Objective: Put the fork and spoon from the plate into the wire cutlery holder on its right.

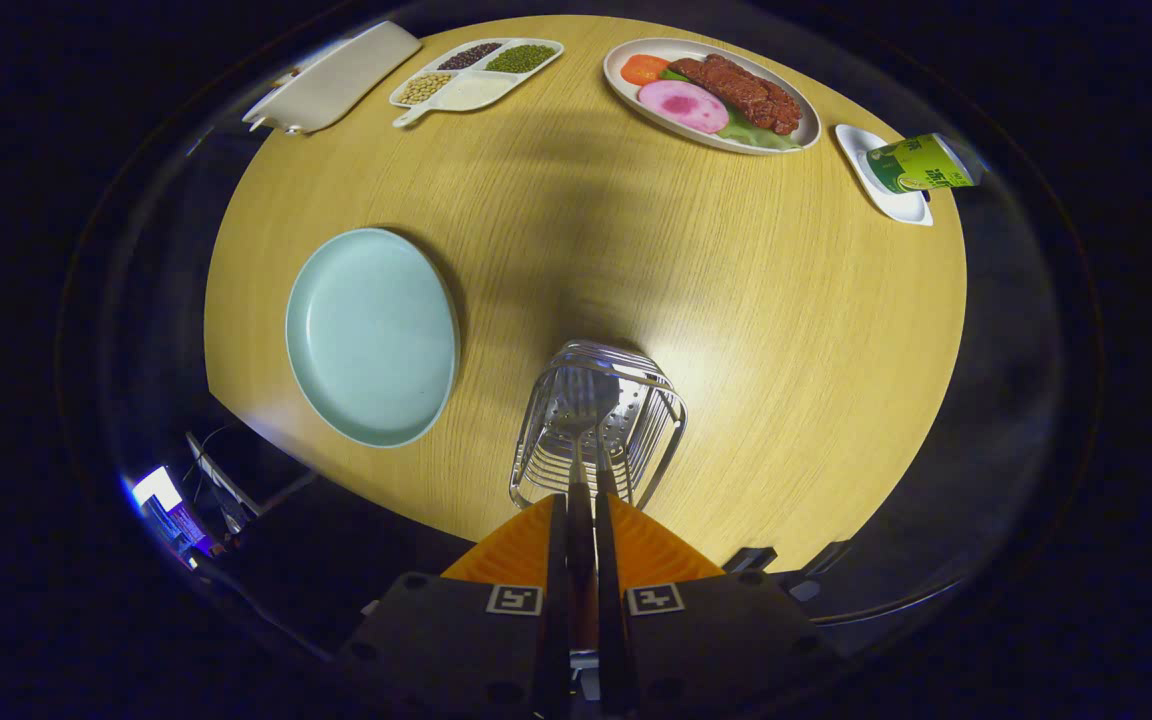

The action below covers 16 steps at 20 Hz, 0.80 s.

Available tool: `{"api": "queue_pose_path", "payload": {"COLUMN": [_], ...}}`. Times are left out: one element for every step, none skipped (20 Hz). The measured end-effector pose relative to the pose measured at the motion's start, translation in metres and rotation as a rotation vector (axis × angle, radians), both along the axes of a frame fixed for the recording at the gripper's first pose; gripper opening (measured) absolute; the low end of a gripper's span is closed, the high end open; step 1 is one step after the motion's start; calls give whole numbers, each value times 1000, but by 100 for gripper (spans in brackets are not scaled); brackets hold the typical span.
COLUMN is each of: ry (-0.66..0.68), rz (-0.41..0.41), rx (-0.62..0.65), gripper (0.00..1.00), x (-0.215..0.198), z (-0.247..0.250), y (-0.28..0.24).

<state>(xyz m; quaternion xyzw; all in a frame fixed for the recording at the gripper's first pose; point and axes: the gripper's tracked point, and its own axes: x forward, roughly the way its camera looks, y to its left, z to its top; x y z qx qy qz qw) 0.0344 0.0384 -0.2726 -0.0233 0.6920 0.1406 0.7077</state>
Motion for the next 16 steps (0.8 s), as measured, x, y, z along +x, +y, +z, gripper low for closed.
{"api": "queue_pose_path", "payload": {"ry": [-14, -33, -55, -84, -117, -154, -194, -241, -294, -357, -420, -482, -545, -612, -684, -752], "rz": [-1, -7, -15, -30, -51, -72, -94, -116, -134, -146, -161, -188, -220, -255, -284, -303], "rx": [-6, -6, 4, 20, 40, 58, 75, 89, 102, 107, 102, 90, 81, 69, 48, 31], "gripper": [20, 40, 56, 73, 81, 95, 97, 97, 97, 100, 100, 100, 100, 100, 100, 100], "x": [4, 6, 8, 10, 12, 13, 13, 14, 16, 19, 20, 22, 25, 28, 30, 32], "z": [-2, -1, 1, 4, 9, 14, 21, 28, 37, 45, 56, 64, 75, 86, 98, 109], "y": [-1, -2, -3, -3, -2, -3, -5, -8, -11, -15, -23, -31, -40, -48, -58, -65]}}
